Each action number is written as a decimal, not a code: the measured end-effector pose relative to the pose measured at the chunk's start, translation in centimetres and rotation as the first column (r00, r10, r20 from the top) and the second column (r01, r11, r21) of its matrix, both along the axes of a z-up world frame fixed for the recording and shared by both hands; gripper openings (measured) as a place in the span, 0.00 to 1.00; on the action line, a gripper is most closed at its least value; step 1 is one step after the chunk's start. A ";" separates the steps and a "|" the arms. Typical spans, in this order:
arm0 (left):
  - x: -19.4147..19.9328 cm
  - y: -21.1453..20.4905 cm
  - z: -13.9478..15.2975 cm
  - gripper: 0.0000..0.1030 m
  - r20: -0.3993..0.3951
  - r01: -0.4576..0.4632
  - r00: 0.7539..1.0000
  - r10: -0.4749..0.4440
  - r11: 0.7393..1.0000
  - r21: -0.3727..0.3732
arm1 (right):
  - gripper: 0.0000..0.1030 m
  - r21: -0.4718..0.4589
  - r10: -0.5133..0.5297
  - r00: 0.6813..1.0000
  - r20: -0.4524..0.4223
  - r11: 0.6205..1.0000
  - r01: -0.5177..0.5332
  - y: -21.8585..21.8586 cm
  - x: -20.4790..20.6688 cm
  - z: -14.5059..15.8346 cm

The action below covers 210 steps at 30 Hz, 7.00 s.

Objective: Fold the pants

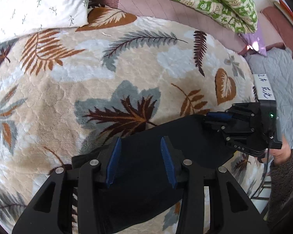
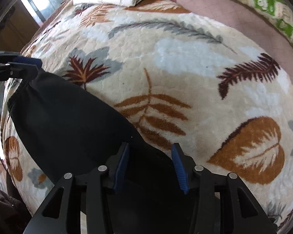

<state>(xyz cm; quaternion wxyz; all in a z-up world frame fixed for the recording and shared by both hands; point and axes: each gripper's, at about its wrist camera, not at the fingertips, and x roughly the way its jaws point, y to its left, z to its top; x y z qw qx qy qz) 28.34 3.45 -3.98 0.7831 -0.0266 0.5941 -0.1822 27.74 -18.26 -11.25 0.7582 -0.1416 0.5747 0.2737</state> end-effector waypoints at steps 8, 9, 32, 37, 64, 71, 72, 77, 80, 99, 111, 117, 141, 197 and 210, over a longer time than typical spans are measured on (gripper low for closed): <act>0.1 4.2 0.0 0.39 -0.036 -0.048 0.998 0.049 0.999 0.016 | 0.06 0.067 -0.042 0.992 0.117 0.997 0.034 -0.8 0.3 2.2; 0.0 4.5 -0.4 0.39 -0.054 -0.044 0.998 0.045 0.999 0.025 | 0.06 0.066 -0.043 0.992 0.118 0.997 0.035 -0.9 0.4 2.2; -2.5 5.9 -4.1 0.09 0.134 -0.261 0.961 0.244 0.957 0.127 | 0.06 0.042 -0.120 0.979 0.165 0.992 0.115 -0.9 0.9 0.0; -3.2 6.5 -2.9 0.10 0.086 -0.244 0.968 0.236 0.964 0.103 | 0.19 0.036 -0.182 0.966 0.183 0.983 0.178 -1.0 1.0 0.2; -13.7 -10.0 0.5 0.10 -0.028 -0.119 0.993 0.117 0.989 -0.084 | 0.37 0.425 -0.777 0.630 0.008 0.573 0.701 -30.3 -20.8 6.6; -11.9 -2.0 1.1 0.10 0.013 -0.274 0.961 0.275 0.961 -0.040 | 0.37 0.472 -0.762 0.644 -0.074 0.542 0.696 -28.6 -18.1 3.7; -11.6 0.1 1.4 0.10 0.025 -0.305 0.952 0.305 0.952 -0.031 | 0.37 0.463 -0.773 0.630 -0.076 0.532 0.708 -28.6 -17.4 3.2; -10.7 6.8 0.9 0.10 0.012 -0.372 0.928 0.372 0.928 -0.014 | 0.39 0.435 -0.808 0.585 -0.064 0.505 0.745 -29.4 -15.9 2.1; -10.2 8.5 -0.2 0.10 -0.017 -0.391 0.920 0.390 0.920 -0.021 | 0.43 0.417 -0.815 0.579 -0.041 0.512 0.751 -29.5 -15.4 1.8; -7.8 6.6 -3.4 0.36 -0.070 -0.294 0.954 0.290 0.953 -0.065 | 0.55 0.385 -0.835 0.548 -0.053 0.489 0.783 -30.4 -14.8 1.8; -8.4 4.6 -3.1 0.10 -0.001 -0.302 0.953 0.302 0.953 0.037 | 0.10 0.297 -0.807 0.590 0.009 0.566 0.769 -28.8 -12.8 1.8; -8.9 4.4 -4.0 0.08 0.041 -0.282 0.959 0.279 0.949 0.138 | 0.10 0.270 -0.815 0.579 0.038 0.566 0.779 -30.1 -13.1 2.2; -16.4 -12.1 7.2 0.19 0.120 -0.163 0.978 0.169 0.985 -0.064 | 0.53 0.461 -0.823 0.563 -0.073 0.472 0.751 -34.8 -15.8 4.9; -12.1 -28.7 -5.3 0.19 -0.419 -0.490 0.854 0.307 0.745 -0.453 | 0.67 0.505 -0.742 0.639 -0.202 0.480 0.717 -36.8 -12.7 0.8; -11.0 -29.0 -8.9 0.20 -0.472 -0.658 0.750 0.464 0.602 -0.453 | 0.69 0.534 -0.691 0.693 -0.204 0.515 0.671 -36.4 -11.5 0.7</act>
